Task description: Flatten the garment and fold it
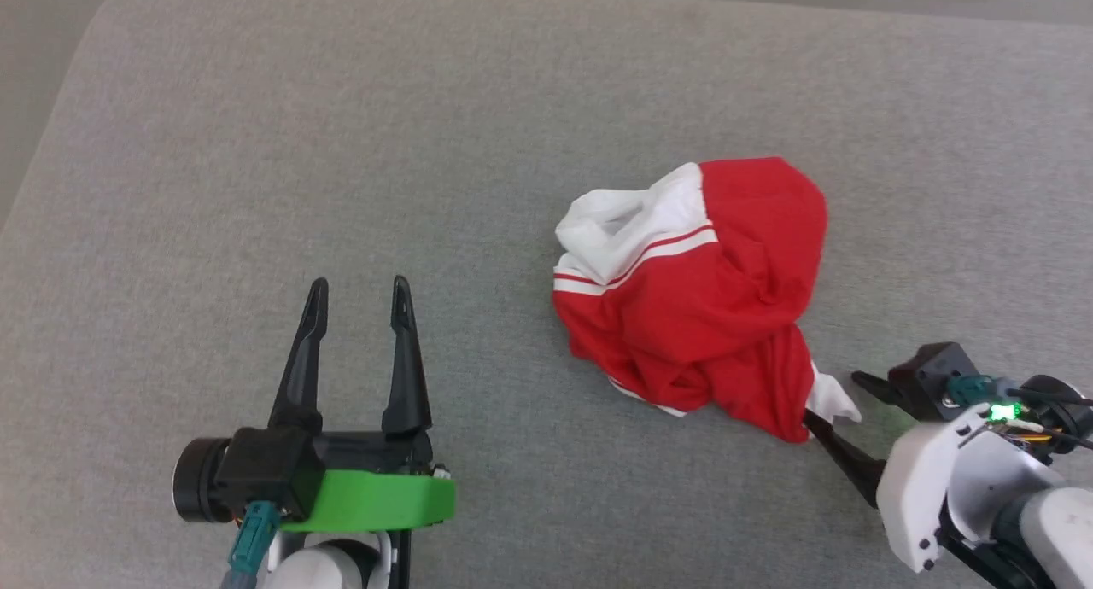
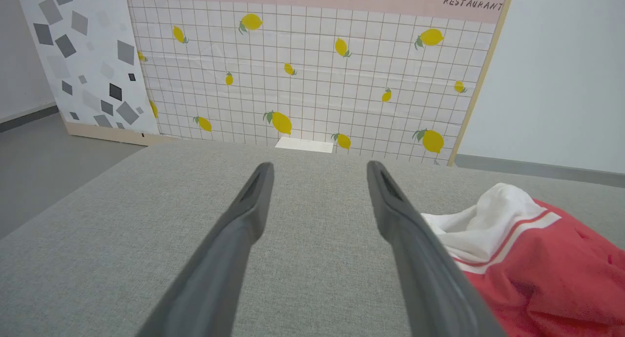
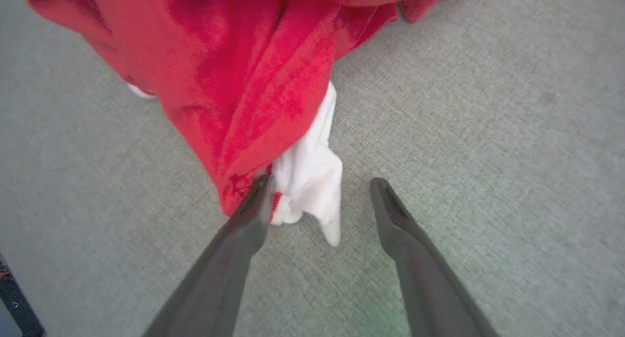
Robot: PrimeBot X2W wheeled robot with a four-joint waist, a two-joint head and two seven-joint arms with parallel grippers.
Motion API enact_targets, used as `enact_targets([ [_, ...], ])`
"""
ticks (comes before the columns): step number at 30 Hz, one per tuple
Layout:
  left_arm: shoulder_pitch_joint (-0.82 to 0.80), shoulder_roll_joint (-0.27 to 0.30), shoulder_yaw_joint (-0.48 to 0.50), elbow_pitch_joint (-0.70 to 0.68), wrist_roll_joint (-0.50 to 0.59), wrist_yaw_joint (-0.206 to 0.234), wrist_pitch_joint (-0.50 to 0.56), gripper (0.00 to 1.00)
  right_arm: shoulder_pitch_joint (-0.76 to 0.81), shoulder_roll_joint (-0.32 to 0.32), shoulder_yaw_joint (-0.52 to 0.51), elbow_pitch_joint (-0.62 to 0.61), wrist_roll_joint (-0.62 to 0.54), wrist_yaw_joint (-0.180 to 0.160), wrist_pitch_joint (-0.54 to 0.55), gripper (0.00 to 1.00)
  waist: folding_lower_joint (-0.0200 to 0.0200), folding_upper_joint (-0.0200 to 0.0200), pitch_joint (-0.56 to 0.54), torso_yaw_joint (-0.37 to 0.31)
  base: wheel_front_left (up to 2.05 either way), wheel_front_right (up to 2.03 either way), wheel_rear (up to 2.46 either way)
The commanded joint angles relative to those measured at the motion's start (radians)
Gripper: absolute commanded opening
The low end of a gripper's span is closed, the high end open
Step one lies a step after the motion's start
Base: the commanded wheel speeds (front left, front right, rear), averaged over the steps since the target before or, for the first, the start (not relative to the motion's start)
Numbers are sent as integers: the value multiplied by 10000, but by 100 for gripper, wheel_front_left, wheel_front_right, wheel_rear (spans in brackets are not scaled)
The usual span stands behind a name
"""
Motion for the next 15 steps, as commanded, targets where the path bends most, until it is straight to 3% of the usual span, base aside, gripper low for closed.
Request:
enact_targets([
  [1,-206,-58,15,3,56,-60,-45,100,-251,-83,268,199,91,-15,-28,96,0,-1,230,205,0,0,0],
  [2,-235,-68,24,12,72,-74,-45,100,-355,-107,485,343,198,-15,12,37,0,-1,255,219,0,0,0],
  [3,-252,-74,36,18,83,-78,-45,100,-439,-91,559,438,298,-15,-6,0,0,-1,266,222,0,0,0],
  [5,-238,-95,119,95,92,-43,-45,100,-700,-87,523,709,449,-15,-125,0,0,-1,121,133,0,0,0],
  [15,280,-110,701,182,13,-87,-45,100,-532,-239,-3054,259,-673,-15,-1001,0,0,-1,-1104,-837,0,0,0],
])
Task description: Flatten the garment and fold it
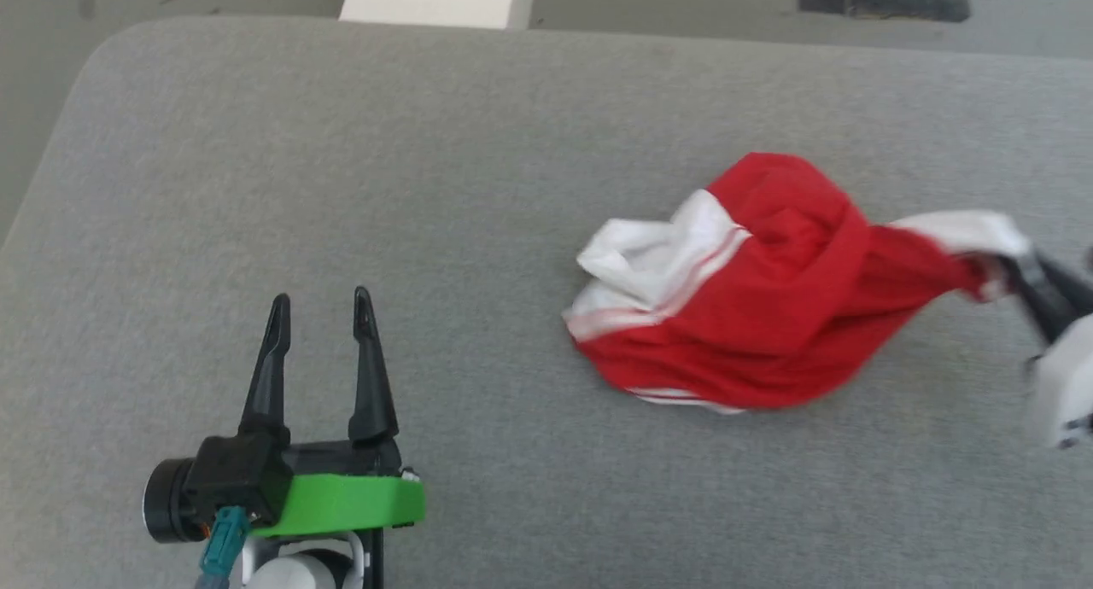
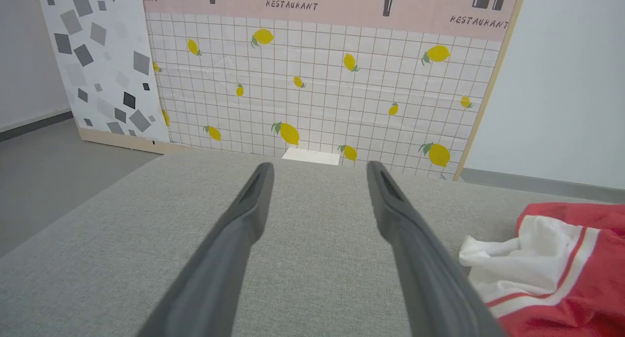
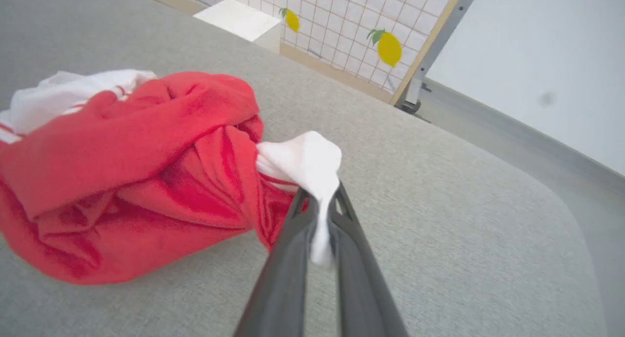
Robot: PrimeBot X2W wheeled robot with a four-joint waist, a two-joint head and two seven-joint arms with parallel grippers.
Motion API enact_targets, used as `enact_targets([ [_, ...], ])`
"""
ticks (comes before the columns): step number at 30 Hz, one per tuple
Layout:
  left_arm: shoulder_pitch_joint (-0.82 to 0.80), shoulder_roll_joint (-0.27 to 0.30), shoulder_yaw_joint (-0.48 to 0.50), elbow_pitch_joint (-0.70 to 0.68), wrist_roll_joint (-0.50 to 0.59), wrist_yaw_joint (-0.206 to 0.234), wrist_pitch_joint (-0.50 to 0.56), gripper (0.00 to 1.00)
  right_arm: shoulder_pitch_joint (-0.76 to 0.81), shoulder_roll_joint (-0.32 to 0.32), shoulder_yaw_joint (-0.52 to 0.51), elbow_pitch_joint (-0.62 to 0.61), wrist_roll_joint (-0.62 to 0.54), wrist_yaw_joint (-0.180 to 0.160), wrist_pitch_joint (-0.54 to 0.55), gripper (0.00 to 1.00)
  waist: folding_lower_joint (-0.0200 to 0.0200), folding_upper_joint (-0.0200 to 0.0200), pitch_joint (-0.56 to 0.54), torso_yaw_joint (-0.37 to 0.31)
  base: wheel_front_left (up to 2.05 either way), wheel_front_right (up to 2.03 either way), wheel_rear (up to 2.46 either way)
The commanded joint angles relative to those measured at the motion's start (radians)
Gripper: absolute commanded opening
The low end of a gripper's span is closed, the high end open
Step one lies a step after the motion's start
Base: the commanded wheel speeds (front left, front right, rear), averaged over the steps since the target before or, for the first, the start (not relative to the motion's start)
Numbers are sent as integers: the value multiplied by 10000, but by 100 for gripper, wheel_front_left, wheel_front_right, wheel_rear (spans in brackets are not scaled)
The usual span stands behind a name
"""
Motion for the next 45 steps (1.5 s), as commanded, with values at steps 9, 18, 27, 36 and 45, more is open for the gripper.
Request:
enact_targets([
  [9,103,-52,-113,138,21,-181,-45,100,2403,923,-2991,838,-974,-19,238,0,0,-1,-239,-614,0,0,0],
  [18,36,-52,-162,457,45,-347,-45,100,1903,2028,-3490,1040,-1809,-19,-810,100,0,-1,-472,-634,0,0,0],
  [27,113,-52,-200,373,-134,-312,-45,100,875,2000,-1047,-1709,-220,-19,984,100,0,-1,-492,-405,0,0,0],
  [36,-278,-52,-609,446,-329,-213,-45,100,-302,1124,1353,-687,390,-19,2459,100,0,-1,257,360,0,0,0],
  [45,-447,-53,-752,623,-383,-134,-45,100,-1034,1213,1813,616,81,-19,2238,0,0,-1,205,777,0,0,0],
])
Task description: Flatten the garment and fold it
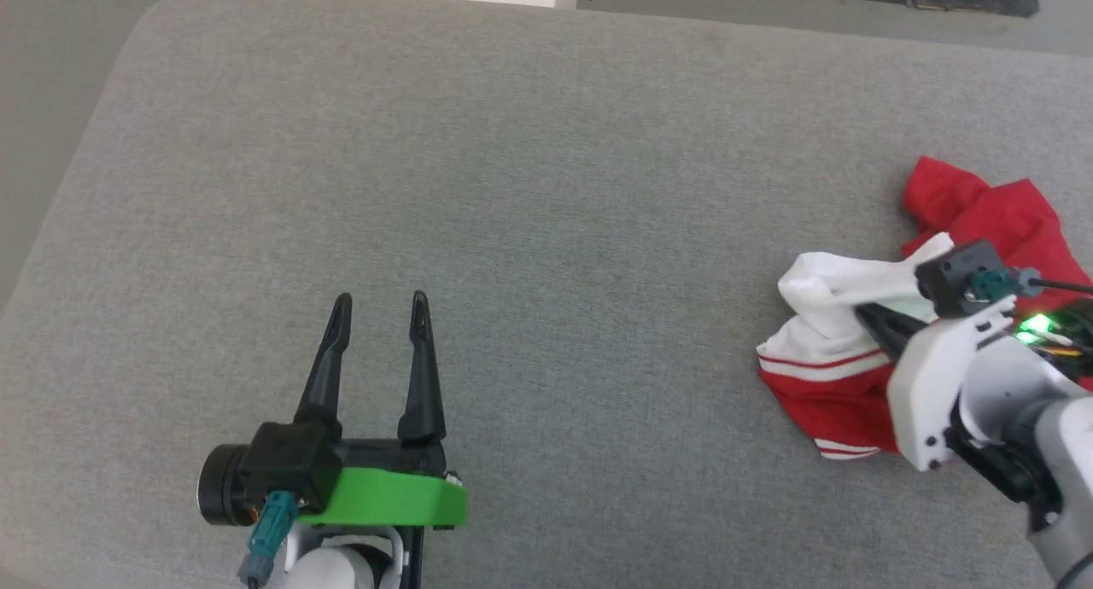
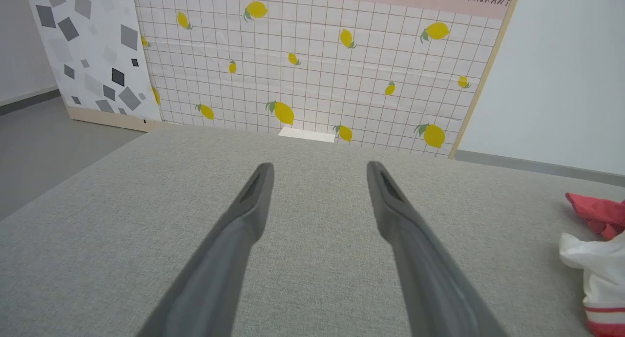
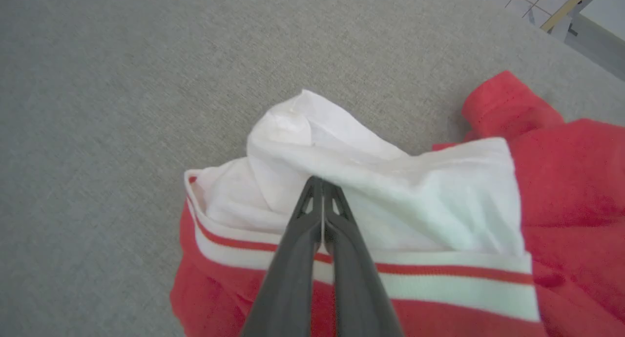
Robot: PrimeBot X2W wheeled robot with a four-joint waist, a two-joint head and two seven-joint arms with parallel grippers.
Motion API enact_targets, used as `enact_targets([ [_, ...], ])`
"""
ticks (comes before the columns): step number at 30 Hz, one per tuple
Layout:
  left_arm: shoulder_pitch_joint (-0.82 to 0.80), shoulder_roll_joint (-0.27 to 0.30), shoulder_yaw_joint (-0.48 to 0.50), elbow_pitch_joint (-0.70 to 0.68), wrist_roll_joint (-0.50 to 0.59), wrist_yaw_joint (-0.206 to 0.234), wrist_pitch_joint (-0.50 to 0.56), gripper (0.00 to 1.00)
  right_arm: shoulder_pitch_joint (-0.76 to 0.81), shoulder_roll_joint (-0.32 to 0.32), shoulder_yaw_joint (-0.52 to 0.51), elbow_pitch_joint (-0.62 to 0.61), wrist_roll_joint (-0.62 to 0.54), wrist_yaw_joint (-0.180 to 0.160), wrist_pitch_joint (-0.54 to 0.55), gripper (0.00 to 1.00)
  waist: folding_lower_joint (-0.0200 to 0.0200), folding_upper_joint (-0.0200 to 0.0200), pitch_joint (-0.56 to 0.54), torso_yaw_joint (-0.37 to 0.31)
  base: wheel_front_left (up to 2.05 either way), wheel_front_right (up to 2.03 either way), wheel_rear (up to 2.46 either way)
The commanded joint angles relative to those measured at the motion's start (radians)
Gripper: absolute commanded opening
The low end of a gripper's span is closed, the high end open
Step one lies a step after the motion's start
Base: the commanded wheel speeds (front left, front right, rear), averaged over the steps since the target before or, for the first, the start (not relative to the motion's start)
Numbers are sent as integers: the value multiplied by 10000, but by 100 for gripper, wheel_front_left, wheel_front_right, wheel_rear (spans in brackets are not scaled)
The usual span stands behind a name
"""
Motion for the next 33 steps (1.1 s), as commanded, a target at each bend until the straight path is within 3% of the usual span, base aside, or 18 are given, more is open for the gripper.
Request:
enact_targets([
  [1,-100,-30,24,69,-105,69,-45,100,-287,114,138,-111,28,-15,-255,0,-1,0,-198,71,0,0,0],
  [8,160,-30,106,227,-110,-48,-45,100,-938,814,1915,-1209,874,-15,-798,0,-1,0,-973,0,0,0,0],
  [12,268,-30,210,201,-79,-112,-45,100,-1065,1230,3633,-1858,1653,-15,-823,0,-1,0,-1119,23,0,0,0],
  [17,439,-30,337,147,-109,-97,-45,100,-846,1109,5945,-1890,2713,-15,-557,0,-1,0,-1040,131,0,0,0],
  [18,453,-30,319,157,-117,-99,-45,100,-871,972,6291,-1766,2725,-15,-572,82,-1,0,-1009,155,0,0,0],
  [19,457,-30,300,161,-130,-94,-45,100,-863,896,6436,-1614,2728,-15,-689,100,-1,0,-988,168,0,0,0],
  [21,448,-30,248,185,-172,-75,-45,100,-810,803,6522,-1168,2701,-15,-1007,100,-1,0,-963,198,0,0,0],
  [25,434,-30,255,264,-218,-41,-45,100,-874,831,5971,-823,2699,-15,-1762,100,-1,0,-1032,113,0,0,0],
  [30,552,-30,373,288,-170,-56,-45,100,-467,1165,3288,-787,2304,-15,-2961,100,-1,0,-1371,-172,0,0,0],
  [33,705,-30,469,253,-104,-100,-45,100,217,1492,1260,-968,1468,-15,-3469,100,-1,0,-1533,-369,0,0,0],
])
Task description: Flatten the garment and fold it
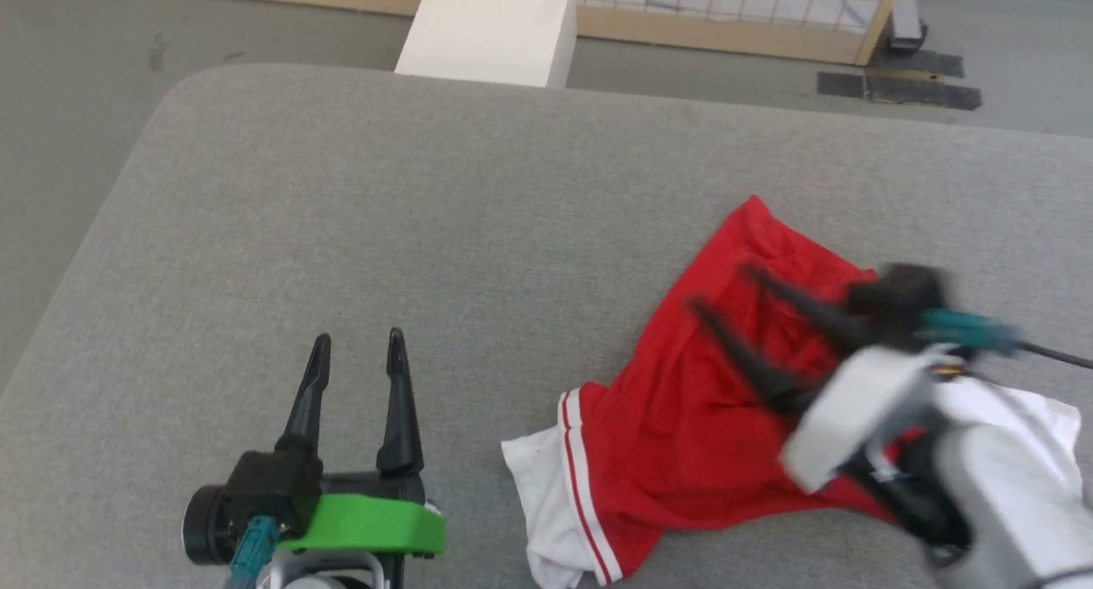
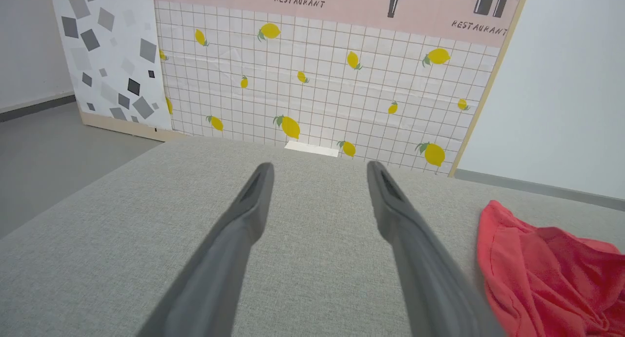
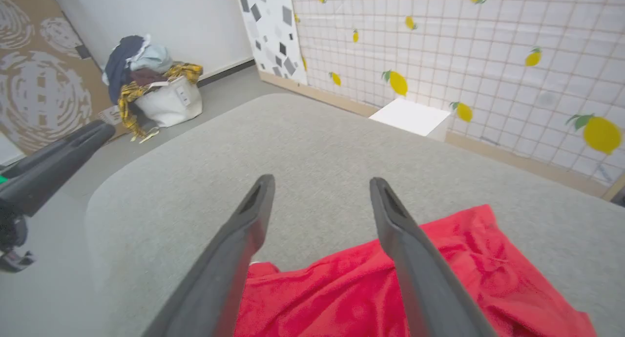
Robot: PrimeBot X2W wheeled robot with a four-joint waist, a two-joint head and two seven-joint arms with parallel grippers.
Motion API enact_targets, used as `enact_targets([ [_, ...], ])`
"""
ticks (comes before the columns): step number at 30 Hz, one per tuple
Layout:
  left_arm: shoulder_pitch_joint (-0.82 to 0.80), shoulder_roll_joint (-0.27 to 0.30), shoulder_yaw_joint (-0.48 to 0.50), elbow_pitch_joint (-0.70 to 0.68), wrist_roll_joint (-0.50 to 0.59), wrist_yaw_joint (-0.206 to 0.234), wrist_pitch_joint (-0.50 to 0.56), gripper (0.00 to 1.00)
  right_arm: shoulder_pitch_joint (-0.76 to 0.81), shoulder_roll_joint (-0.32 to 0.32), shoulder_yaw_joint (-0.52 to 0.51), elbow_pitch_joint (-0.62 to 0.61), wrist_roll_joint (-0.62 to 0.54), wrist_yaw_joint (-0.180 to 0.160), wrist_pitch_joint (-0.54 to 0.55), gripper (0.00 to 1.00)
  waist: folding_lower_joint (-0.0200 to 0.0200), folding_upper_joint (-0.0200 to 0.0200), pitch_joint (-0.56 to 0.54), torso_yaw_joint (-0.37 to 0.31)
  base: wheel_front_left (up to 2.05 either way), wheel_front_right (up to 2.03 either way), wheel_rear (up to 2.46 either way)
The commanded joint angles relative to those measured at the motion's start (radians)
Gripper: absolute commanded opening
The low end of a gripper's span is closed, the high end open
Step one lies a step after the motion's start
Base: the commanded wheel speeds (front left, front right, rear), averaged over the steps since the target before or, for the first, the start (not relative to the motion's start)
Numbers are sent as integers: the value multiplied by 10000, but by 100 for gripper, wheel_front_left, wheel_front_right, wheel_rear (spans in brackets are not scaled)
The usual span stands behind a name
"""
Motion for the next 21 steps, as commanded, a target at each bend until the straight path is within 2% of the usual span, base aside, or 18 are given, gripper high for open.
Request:
enact_targets([
  [1,167,-30,44,-27,106,-34,-45,100,445,137,-745,-160,-609,-13,-189,100,0,0,-186,-229,0,0,0],
  [6,320,-30,148,-68,303,-232,-45,100,2237,1329,-4197,-1129,-2786,-13,-799,100,0,0,-197,-494,0,0,0],
  [10,446,-30,177,-52,379,-308,-45,100,3703,2473,-5959,-1849,-3919,-13,-1209,100,0,0,-96,-697,0,0,0],
  [12,497,-30,203,-66,372,-283,-45,100,4208,2812,-6472,-2045,-4166,-13,-1367,100,0,0,-25,-812,0,0,0],
  [16,427,-29,146,-92,386,-313,-45,100,4624,3057,-6943,-2362,-4165,-13,-1540,100,0,0,218,-1099,0,0,0],
  [21,-793,173,-409,158,770,-889,146,100,4370,3088,-7186,-2589,-3950,-13,-1612,100,0,0,659,-1350,0,0,0],
])
